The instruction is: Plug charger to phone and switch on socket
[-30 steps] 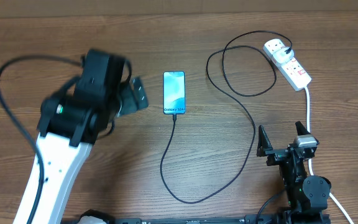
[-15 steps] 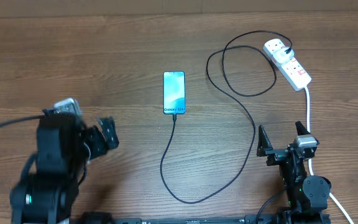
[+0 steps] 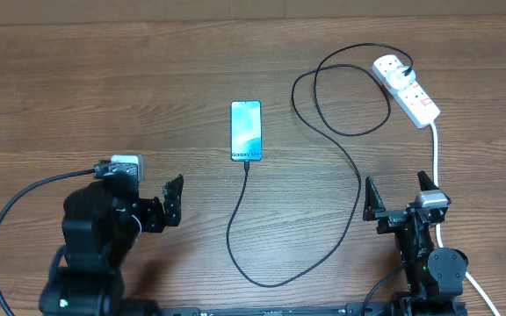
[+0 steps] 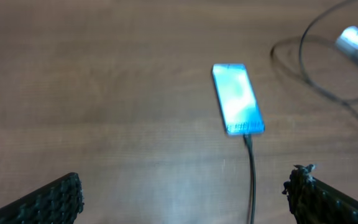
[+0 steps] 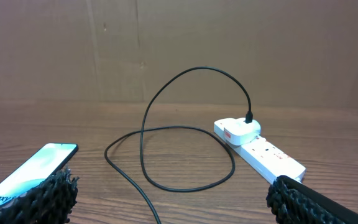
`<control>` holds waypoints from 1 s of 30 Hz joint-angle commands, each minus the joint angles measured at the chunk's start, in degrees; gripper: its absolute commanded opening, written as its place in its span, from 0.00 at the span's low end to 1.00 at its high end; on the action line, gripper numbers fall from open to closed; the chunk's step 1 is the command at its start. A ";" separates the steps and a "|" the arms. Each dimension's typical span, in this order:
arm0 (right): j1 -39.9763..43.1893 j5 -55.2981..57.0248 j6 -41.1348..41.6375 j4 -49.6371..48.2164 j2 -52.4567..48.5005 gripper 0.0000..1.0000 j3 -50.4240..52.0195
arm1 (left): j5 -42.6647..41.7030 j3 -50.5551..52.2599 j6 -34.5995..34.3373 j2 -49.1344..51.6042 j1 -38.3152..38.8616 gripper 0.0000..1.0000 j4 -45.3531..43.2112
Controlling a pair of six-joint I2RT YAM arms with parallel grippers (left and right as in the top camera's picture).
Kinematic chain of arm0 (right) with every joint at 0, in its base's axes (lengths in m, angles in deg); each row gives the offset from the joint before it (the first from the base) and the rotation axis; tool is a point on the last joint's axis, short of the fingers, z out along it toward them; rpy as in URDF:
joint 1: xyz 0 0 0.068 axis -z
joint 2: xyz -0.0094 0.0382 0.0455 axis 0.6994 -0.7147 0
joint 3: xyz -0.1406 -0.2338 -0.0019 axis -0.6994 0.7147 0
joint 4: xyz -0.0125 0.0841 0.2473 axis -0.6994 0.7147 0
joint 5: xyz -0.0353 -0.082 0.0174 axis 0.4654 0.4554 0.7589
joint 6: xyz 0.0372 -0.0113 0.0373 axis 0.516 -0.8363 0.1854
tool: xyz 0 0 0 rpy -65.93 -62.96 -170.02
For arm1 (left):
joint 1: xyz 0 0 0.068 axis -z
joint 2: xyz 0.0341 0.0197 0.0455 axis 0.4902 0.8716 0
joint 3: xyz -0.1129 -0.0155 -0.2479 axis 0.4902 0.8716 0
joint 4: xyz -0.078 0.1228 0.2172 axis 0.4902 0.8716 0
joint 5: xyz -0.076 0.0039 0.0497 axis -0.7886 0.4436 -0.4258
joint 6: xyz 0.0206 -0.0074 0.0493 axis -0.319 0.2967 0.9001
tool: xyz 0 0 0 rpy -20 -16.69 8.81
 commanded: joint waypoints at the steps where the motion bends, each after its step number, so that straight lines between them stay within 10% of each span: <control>1: -0.33 0.52 -0.22 -0.31 0.57 1.00 0.59 | -1.84 4.85 1.97 -4.76 -0.37 1.00 -3.76; 30: -0.33 0.52 -0.22 -0.31 0.57 1.00 0.59 | 5.73 38.80 -0.11 -33.59 -0.39 0.99 -34.86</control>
